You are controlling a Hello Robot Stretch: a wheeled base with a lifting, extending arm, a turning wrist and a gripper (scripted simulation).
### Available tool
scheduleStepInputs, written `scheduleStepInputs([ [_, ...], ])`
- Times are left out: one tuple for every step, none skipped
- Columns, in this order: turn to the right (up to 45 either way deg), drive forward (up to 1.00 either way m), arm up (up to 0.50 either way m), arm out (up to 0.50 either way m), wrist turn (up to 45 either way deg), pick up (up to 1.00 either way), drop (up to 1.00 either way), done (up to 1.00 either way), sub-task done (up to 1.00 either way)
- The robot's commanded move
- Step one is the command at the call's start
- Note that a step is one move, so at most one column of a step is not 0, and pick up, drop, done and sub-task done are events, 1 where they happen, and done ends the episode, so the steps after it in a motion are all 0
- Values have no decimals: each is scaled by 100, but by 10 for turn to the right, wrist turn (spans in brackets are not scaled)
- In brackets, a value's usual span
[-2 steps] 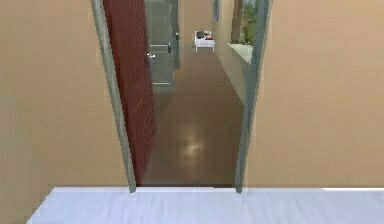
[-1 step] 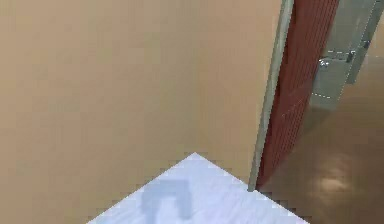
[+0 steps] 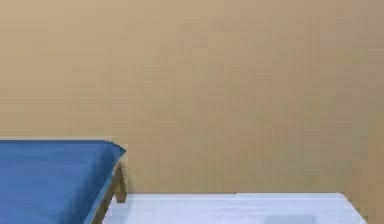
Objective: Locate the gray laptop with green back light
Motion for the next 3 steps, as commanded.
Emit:
scheduleStepInputs([
  [-450,0,0,0,0,0,0,0,0],
  [-390,0,0,0,0,0,0,0,0],
  [0,0,0,0,0,0,0,100,0],
])
